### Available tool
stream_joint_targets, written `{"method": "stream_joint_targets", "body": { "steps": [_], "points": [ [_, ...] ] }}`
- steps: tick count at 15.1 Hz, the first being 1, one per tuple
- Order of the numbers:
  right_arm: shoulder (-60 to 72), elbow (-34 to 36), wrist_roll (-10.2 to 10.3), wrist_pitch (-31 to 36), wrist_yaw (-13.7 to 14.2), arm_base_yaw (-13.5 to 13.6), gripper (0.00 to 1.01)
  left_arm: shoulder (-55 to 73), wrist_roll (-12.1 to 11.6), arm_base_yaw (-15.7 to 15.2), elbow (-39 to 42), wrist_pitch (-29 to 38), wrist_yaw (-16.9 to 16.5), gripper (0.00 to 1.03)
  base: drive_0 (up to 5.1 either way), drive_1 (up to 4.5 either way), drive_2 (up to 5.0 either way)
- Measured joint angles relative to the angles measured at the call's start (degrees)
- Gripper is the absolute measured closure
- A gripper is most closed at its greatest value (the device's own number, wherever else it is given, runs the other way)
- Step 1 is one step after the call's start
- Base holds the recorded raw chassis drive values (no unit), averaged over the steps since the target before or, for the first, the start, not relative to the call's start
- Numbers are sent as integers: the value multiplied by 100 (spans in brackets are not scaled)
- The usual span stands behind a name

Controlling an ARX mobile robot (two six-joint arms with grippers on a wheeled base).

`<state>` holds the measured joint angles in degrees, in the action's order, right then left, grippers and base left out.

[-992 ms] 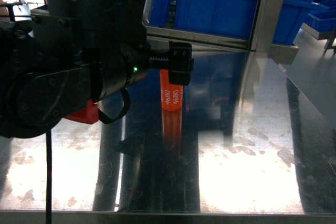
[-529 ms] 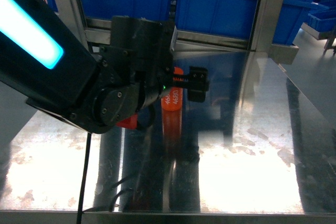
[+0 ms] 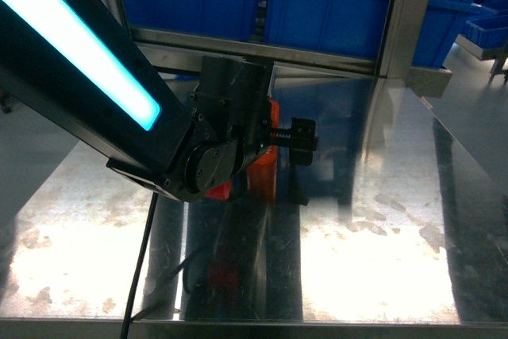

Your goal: Pick capacitor and pack into box

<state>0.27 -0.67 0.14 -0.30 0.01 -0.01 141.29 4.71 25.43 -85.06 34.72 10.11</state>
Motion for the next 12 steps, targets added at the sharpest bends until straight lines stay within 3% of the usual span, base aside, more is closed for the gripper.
{"method": "stream_joint_targets", "body": {
  "steps": [3, 7, 8, 9, 10, 11, 12],
  "points": [
    [0, 0, 0, 0, 0, 0, 3, 0, 79, 2, -4, -46, 42, 15, 0, 0, 0],
    [0, 0, 0, 0, 0, 0, 3, -2, 214, -37, 118, 92, 42, 56, 0, 0, 0],
    [0, 0, 0, 0, 0, 0, 3, -192, 264, -68, 450, 376, 33, 59, 0, 0, 0],
    [0, 0, 0, -2, 0, 0, 3, -1182, 219, -168, 1473, 1130, 55, 59, 0, 0, 0],
    [0, 0, 0, 0, -2, 0, 3, -3095, 83, -411, 3368, 2229, 57, 59, 0, 0, 0],
    [0, 0, 0, 0, 2, 0, 3, -5062, -46, -802, 5528, 2553, -4, 59, 0, 0, 0],
    [0, 0, 0, 0, 2, 0, 3, -7182, -149, -1283, 6900, 2076, -315, 59, 0, 0, 0]
  ]
}}
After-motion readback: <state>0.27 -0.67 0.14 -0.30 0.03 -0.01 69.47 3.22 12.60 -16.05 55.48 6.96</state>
